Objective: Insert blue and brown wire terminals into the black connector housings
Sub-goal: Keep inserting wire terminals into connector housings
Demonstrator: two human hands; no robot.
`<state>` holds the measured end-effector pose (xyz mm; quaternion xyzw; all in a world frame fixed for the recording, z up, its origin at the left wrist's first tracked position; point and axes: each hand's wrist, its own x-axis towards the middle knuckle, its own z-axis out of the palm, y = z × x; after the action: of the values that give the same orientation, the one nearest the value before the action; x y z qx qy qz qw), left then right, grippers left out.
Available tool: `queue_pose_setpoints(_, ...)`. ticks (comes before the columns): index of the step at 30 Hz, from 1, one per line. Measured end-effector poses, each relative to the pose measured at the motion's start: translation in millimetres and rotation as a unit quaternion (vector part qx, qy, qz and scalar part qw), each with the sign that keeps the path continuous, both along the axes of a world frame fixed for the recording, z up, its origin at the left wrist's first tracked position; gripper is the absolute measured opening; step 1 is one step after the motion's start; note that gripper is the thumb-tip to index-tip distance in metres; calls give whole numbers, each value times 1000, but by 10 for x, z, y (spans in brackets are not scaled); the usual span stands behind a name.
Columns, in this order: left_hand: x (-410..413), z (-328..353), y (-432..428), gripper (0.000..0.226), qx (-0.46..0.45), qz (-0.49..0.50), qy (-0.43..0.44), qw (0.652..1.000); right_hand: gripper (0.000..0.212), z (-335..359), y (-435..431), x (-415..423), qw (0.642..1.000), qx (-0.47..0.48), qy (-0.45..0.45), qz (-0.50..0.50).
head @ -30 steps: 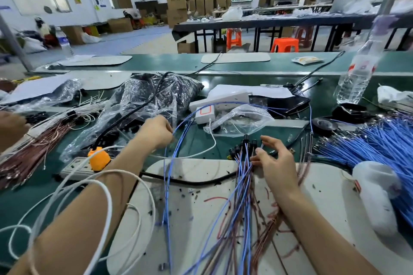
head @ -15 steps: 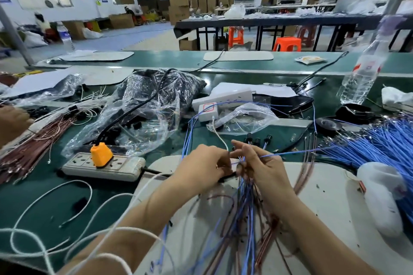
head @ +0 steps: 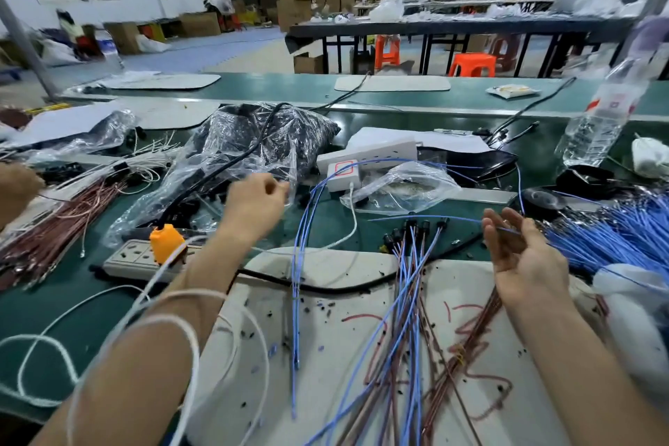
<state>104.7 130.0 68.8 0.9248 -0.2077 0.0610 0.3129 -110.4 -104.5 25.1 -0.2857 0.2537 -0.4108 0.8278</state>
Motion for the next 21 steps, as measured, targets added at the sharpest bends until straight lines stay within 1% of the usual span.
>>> queue_pose_setpoints(1,186,-8,24,21,19,55,-6,998,32,0,33,17,1000,-5,11,6)
queue_pose_setpoints(2,352,-40,48,17,46,88,9,995,33,4,66,34,1000,-11,19,12)
queue_pose_setpoints(4,573,-173,88,21,106,110,45,987,27,0,107,53,999,-27,38,17)
queue_pose_setpoints(6,694,-288,122,28,137,97,37,985,17,-19,108,38,997,-44,51,29)
queue_pose_setpoints(8,784,-346,150,32,159,69,15,985,25,-47,95,24,996,-50,54,49)
queue_pose_setpoints(10,887,-363,182,31,170,73,1,983,32,-56,85,18,995,-42,44,79)
queue_pose_setpoints(13,910,-302,180,29,183,89,19,979,34,-29,95,30,991,-42,40,119)
queue_pose_setpoints(15,860,-211,156,30,208,80,44,974,35,-21,115,63,992,-39,45,107)
queue_pose_setpoints(18,667,-10,53,20,263,28,59,963,48,-33,99,86,996,-41,32,79)
queue_pose_setpoints(20,488,135,-35,13,283,-17,59,957,61,-41,90,84,994,-42,29,97)
queue_pose_setpoints(21,383,204,-81,12,280,-38,39,958,67,-43,85,77,993,-45,29,108)
